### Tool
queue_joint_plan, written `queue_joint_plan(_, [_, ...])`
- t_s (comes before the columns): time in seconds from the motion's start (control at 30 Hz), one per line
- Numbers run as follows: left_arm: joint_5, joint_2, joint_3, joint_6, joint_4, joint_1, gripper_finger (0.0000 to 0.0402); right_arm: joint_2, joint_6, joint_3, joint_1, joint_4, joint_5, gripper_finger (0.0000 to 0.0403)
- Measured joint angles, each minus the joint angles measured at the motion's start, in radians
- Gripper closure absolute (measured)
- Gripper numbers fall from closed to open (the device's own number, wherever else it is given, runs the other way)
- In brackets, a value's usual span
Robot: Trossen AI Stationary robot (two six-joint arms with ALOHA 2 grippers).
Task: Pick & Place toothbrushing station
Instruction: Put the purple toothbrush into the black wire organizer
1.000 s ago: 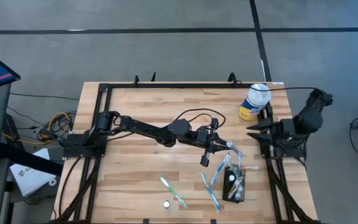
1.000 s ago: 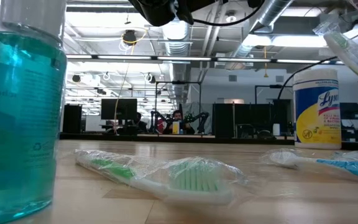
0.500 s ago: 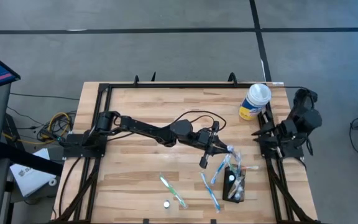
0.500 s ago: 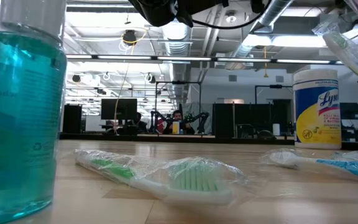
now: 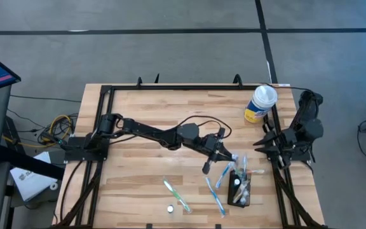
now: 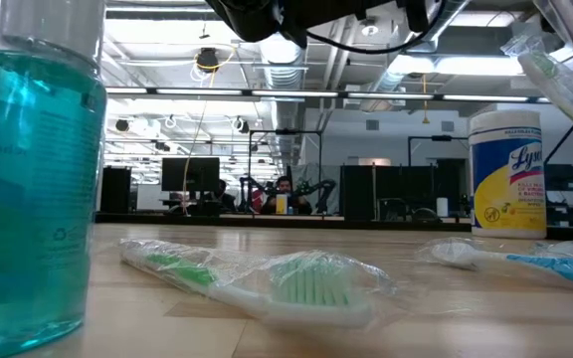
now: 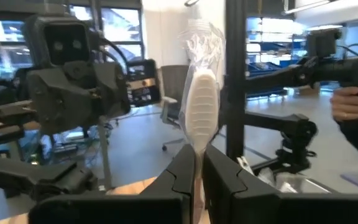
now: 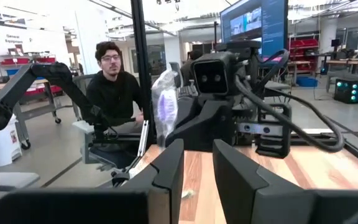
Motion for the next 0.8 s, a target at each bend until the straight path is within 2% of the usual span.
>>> queue_joint_plan(0.13, [0.037,0.000,0.000,0.000,-0.003,-0.002,0.0396,0.000,0.002,0.000,0.000,-0.015,0.000,0.0326])
queue_joint_plan(0.37, [0.038,0.000,0.000,0.000,-0.047,-0.007,0.0396,0.000,0.060,0.000,0.000,-0.062,0.000,0.0326])
queue_joint_plan(0.8, [0.030,0.000,0.000,0.047,-0.062,-0.028,0.0396,0.000,0.055,0.000,0.000,-0.074,0.000,0.0326])
